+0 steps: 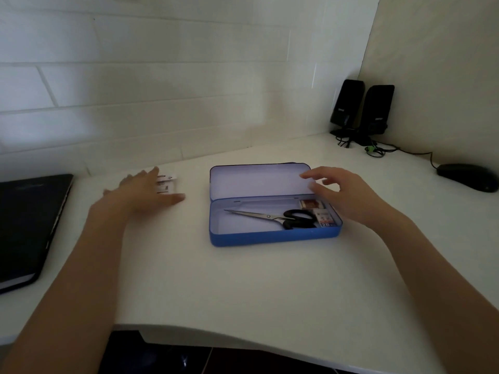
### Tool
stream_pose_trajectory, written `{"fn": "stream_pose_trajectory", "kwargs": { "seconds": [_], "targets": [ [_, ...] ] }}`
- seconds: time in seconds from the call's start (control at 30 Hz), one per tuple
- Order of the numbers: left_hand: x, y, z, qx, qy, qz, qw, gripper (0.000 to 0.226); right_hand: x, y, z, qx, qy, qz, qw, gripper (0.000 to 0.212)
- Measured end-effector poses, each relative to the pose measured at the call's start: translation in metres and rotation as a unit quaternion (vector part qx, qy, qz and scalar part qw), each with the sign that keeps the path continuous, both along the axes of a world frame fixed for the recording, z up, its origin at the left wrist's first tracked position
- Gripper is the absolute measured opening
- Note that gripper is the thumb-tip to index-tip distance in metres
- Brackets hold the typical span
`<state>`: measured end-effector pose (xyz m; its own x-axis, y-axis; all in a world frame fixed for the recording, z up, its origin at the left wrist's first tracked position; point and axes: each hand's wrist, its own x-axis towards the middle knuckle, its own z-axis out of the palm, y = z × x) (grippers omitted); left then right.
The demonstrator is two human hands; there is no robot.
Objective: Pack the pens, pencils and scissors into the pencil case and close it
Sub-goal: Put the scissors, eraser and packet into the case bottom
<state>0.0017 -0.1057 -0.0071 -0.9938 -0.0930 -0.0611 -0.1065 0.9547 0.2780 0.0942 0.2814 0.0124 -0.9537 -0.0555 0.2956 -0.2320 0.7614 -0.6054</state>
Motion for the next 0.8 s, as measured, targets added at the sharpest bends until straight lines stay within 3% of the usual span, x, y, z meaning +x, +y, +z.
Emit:
{"fn": "stream_pose_trajectory", "kwargs": {
  "seconds": [0.17,0.3,0.5,0.57,0.67,0.8],
  "targets": [
    [0.016,0.013,0.004,0.006,0.086,0.026,0.996,0.093,-0.002,0.000,-0.003,-0.011,0.015,-0.006,1.000,0.021],
    [0.022,0.022,0.008,0.046,0.136,0.034,0.989,0.086,-0.001,-0.002,-0.002,-0.005,0.030,-0.001,1.000,0.021],
    [0.047,0.065,0.044,0.265,0.253,-0.102,0.925,0.071,0.000,-0.004,-0.006,-0.005,0.021,-0.001,1.000,0.020],
    [0.058,0.086,0.046,0.289,0.224,-0.183,0.913,0.075,0.000,-0.006,-0.006,0.000,0.016,0.001,1.000,0.020],
    [0.071,0.110,0.031,0.213,0.138,-0.286,0.924,0.074,0.000,-0.008,-0.005,0.015,0.018,-0.004,1.000,0.021],
    [0.075,0.115,0.026,0.188,0.082,-0.307,0.929,0.064,0.001,-0.007,-0.005,0.016,0.022,-0.008,1.000,0.023]
  ]
}}
